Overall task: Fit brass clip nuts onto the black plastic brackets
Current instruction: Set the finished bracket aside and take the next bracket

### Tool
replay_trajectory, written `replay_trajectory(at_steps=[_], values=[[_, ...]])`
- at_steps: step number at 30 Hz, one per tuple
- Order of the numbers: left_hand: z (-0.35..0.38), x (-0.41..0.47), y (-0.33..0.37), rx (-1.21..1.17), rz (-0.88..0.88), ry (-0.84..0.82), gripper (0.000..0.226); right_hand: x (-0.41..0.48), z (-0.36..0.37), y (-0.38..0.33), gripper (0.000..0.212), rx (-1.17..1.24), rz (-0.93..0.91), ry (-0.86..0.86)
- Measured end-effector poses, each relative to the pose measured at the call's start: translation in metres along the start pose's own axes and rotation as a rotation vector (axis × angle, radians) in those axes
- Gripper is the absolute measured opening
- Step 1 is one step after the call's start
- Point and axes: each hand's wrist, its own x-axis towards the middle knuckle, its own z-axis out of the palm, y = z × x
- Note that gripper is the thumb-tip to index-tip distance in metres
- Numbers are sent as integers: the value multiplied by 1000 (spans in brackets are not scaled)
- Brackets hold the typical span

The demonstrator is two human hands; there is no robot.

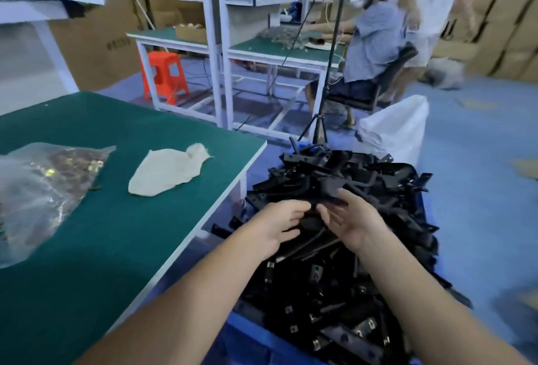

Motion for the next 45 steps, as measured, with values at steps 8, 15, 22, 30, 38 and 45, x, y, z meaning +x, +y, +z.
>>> replay_trajectory(at_steps=[8, 15, 22, 30, 38, 45], values=[[-40, -3, 0, 131, 260, 199, 32, 3, 41, 59, 22, -181, 133, -157], [-103, -76, 22, -79, 459, 450, 9, -75, 140, 108, 37, -348, -102, -485], [-214, -196, 39, 11, 666, 837, 36, -161, 251, 156, 29, -600, -296, -884], [-388, -336, -40, 172, 489, 1567, 16, -235, 375, 294, 22, -783, -179, -1236], [-448, -387, -124, 764, 38, 1628, 33, -254, 459, 383, 23, -997, -435, -1217], [-474, -383, -124, 783, 83, 1643, 18, -268, 531, 426, 40, -1307, -743, -1316]])
